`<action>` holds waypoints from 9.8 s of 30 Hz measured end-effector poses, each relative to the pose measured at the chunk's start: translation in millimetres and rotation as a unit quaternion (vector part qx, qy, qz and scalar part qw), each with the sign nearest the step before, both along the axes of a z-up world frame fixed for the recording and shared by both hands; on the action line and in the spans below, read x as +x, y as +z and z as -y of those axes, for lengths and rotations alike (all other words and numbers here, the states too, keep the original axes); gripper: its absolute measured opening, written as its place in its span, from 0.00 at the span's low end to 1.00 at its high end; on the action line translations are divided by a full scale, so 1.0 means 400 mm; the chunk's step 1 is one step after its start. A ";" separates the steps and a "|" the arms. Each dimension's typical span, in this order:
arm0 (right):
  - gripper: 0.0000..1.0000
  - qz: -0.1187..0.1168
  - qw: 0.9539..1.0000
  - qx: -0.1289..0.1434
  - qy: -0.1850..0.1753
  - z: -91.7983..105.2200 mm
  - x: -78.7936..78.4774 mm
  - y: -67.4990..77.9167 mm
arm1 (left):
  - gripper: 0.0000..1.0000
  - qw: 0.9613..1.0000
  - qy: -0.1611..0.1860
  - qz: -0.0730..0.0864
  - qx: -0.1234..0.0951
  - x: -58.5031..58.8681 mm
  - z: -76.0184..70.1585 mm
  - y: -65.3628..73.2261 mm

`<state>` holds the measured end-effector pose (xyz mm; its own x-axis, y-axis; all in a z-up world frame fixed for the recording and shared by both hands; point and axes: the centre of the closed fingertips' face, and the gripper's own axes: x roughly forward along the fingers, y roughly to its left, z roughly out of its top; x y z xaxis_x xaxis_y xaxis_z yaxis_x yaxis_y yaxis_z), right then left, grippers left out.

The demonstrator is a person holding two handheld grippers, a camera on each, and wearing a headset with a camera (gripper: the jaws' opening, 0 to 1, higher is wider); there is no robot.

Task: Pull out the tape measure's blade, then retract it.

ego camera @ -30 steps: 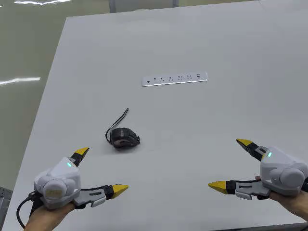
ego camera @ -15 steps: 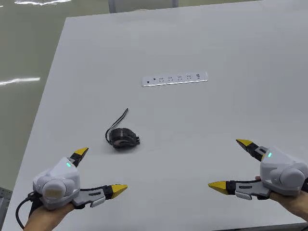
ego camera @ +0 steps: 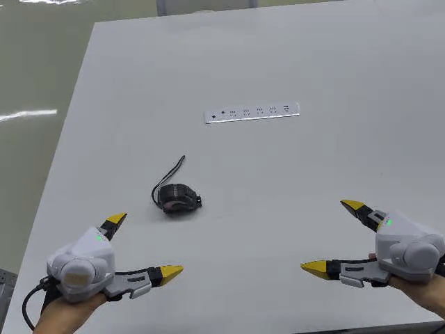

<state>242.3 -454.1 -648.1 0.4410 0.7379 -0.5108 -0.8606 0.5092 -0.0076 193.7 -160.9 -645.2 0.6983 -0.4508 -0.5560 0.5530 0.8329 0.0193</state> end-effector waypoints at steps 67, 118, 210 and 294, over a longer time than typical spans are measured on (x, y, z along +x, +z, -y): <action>0.76 0.041 0.984 -0.021 0.171 -0.147 0.151 -0.084 | 0.68 0.987 -0.142 0.004 0.073 0.225 -0.013 -0.050; 0.53 0.013 0.960 -0.023 0.280 -0.413 0.234 -0.236 | 0.36 0.933 -0.309 -0.073 0.169 0.324 -0.042 -0.268; 0.11 -0.012 0.925 -0.016 0.379 -0.675 0.223 -0.342 | 0.29 0.943 -0.310 -0.086 0.089 0.324 -0.044 -0.290; 0.10 -0.035 0.927 -0.011 0.373 -0.590 0.242 -0.327 | 0.29 0.944 -0.303 -0.099 0.090 0.320 -0.047 -0.295</action>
<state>338.9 -218.1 -778.7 -0.2222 0.8130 -0.5382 -0.9720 -0.2278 0.0573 321.7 -142.3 -763.4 0.2171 -0.6198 -0.7542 0.9339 0.3567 -0.0244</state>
